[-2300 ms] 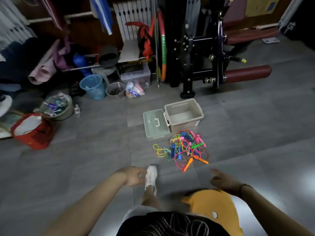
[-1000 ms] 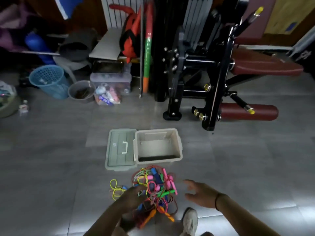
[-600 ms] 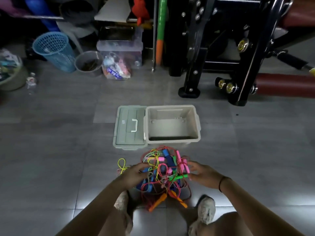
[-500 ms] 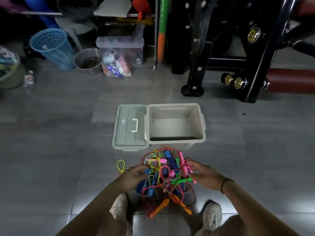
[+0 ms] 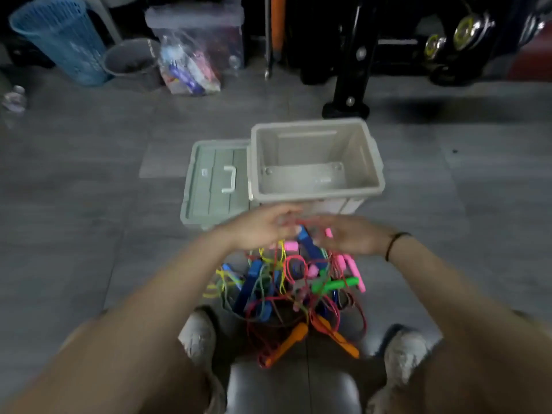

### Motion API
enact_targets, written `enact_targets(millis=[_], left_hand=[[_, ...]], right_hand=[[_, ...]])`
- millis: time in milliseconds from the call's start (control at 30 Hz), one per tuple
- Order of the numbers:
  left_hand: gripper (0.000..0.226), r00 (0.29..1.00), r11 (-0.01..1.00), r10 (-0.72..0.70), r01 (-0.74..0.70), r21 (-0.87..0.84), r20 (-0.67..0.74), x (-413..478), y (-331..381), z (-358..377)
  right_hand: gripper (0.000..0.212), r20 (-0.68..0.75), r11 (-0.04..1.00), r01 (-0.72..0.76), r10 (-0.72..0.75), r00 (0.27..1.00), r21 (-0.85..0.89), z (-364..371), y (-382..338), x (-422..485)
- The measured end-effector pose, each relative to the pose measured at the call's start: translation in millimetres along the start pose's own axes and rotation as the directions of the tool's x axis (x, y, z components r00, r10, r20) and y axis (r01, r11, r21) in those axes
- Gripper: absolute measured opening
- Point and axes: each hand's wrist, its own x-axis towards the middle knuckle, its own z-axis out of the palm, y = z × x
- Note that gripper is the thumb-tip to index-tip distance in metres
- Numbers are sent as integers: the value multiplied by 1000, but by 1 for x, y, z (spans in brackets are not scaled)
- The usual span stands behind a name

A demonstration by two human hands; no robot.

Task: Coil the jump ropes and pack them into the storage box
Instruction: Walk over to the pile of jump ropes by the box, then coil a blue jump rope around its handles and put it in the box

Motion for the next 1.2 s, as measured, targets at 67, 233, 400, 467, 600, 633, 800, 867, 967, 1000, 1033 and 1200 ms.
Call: enact_targets(millis=[67,233,400,467,600,633,800,867,967,1000,1033,1200], left_hand=[[51,999,996,17,-14,83,-29,-6,1,7],[49,995,996,-84,82,41,49,-25,-24,47],[53,971,965,-211,188,181,116,-38,-59,76],[54,963,942,-246,211,261,108,-43,-66,81],[52,951,928,-309,300,222,6,-53,-97,86],[50,944,929,-329,329,169,-25,-55,-111,88],[32,869,861,-479,436,-260,-128,-49,-169,110],[36,846,832,-517,462,-306,-129,-36,-185,124],[44,843,823,-532,492,-284,-80,-18,-194,144],[46,846,828,-528,495,-262,-72,-13,-195,148],[48,852,838,-520,495,-228,-62,-10,-196,151],[45,850,848,-526,521,-98,-37,4,-209,160]], right_hand=[[54,-56,1000,2,-3,998,-28,9,-4,-10],[60,98,992,-104,111,989,-77,63,6,-29],[60,156,978,-207,206,966,-9,110,26,-27],[60,181,969,-248,241,953,13,126,30,-26],[54,222,955,-295,282,933,23,160,44,-26],[49,234,955,-296,286,929,6,166,47,-24],[40,262,943,-331,313,913,27,179,48,-17],[53,280,936,-351,334,900,9,184,48,-14],[63,311,932,-357,355,881,-51,187,45,-7],[62,311,934,-354,353,882,-54,186,42,-3],[61,303,937,-345,343,889,-49,183,39,2],[57,207,962,-271,268,941,-14,159,28,31]])
